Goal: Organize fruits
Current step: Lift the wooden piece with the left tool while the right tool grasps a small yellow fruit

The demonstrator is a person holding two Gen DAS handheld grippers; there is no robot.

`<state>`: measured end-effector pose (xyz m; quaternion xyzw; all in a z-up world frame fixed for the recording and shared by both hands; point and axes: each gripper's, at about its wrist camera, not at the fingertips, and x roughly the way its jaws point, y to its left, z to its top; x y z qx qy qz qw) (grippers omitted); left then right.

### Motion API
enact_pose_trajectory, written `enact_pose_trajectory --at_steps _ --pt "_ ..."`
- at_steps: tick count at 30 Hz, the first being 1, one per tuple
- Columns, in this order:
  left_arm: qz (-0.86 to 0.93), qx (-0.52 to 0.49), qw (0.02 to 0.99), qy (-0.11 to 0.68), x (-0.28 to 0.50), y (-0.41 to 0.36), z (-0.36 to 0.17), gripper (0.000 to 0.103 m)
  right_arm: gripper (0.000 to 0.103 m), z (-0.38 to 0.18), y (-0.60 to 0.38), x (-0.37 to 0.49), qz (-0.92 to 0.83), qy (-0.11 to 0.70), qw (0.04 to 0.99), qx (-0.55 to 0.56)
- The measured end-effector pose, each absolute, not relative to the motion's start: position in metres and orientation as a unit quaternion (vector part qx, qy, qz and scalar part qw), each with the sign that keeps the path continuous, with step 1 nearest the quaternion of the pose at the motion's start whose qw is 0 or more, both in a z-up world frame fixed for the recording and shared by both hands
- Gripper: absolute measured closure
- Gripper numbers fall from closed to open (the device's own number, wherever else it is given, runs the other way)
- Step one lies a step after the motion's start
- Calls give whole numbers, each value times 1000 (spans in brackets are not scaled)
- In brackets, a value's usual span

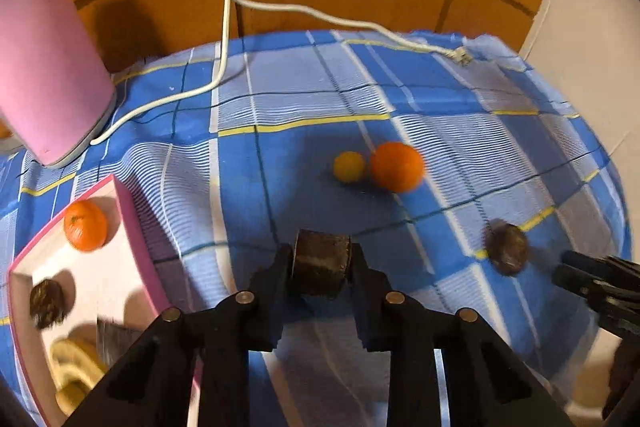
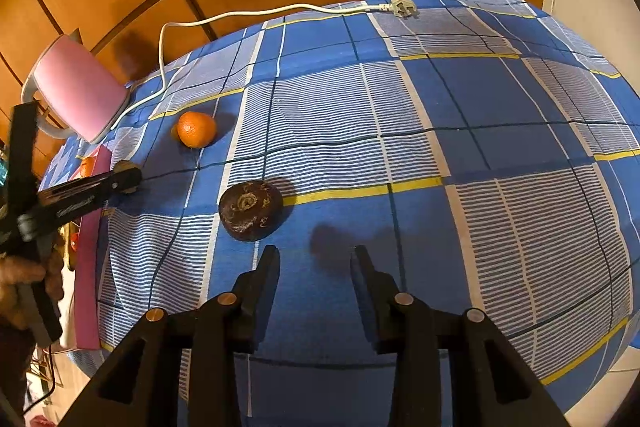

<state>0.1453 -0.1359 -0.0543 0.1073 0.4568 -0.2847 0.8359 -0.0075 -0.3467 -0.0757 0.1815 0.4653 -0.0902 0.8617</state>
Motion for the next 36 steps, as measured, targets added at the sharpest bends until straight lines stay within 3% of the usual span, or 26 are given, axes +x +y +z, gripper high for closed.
enact_pose_trajectory --at_steps 14,24,36 --pt "-297 31 851 432 67 -89 -31 76 66 -56 -318 26 -35 456 879 135" --pt "-296 4 847 440 55 -65 -37 76 66 -26 -252 120 81 450 888 -46" --pt "-292 -4 838 461 59 -63 -46 76 65 -79 -205 204 115 527 809 -234"
